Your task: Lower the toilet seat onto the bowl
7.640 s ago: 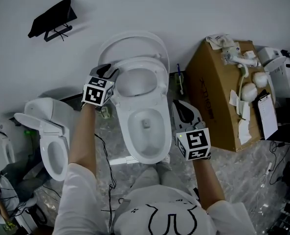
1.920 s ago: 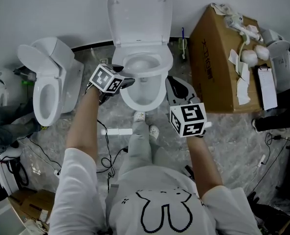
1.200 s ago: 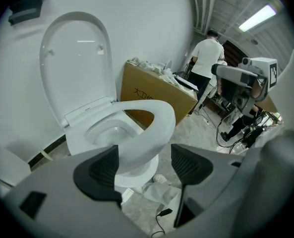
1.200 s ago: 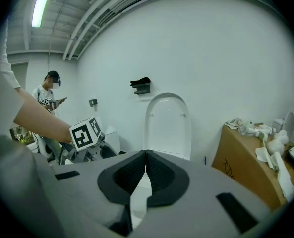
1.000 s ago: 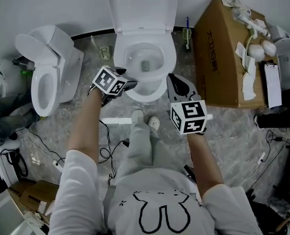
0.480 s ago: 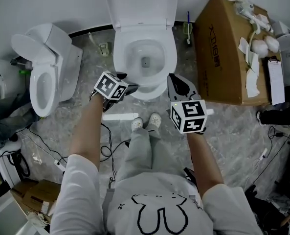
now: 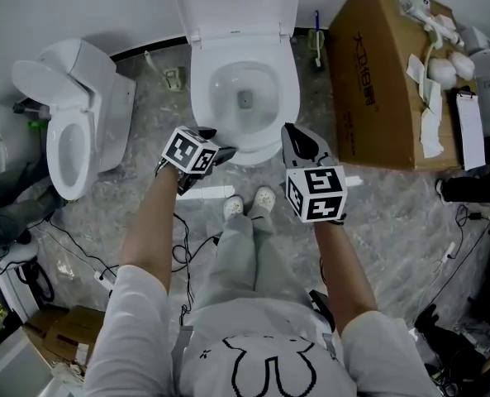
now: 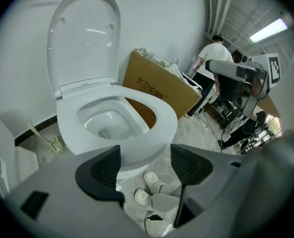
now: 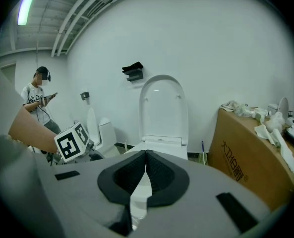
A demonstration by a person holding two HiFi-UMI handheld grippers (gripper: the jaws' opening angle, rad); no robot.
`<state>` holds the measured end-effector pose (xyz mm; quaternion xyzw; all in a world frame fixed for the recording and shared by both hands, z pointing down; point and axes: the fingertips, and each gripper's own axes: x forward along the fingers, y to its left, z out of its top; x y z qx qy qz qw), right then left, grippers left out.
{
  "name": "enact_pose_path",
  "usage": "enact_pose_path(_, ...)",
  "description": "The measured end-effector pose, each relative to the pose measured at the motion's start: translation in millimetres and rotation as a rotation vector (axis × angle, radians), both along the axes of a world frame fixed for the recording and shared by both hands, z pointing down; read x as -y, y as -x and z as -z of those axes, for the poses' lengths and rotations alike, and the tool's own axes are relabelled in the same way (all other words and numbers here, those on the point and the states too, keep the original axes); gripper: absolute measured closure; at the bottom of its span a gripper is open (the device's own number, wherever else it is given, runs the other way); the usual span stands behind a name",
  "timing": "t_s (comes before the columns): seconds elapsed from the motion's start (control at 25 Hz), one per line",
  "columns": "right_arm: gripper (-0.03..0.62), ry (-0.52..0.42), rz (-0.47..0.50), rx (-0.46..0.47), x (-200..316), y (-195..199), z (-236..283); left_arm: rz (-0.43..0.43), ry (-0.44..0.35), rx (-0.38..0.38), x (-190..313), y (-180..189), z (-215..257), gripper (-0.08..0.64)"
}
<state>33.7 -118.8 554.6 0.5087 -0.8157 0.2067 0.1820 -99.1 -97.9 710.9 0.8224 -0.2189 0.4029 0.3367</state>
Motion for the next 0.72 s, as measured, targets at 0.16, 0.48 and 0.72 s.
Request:
enact_pose_path(0.16, 0.563, 0.016, -0.005, -0.006, 0, 1, -9, 0.027, 0.018, -0.01, -3, 1, -12, 0.246)
enact_pose_path(0.48, 0.563, 0.062, 0.005, -0.037, 3, 8, -39, 0.079, 0.055, -0.036, -6, 4, -35, 0.291)
enact_pose_path(0.72, 0.563, 0.084, 0.02, -0.053, 7, 12, -58, 0.064, 0.057, -0.038, -7, 2, -47, 0.314)
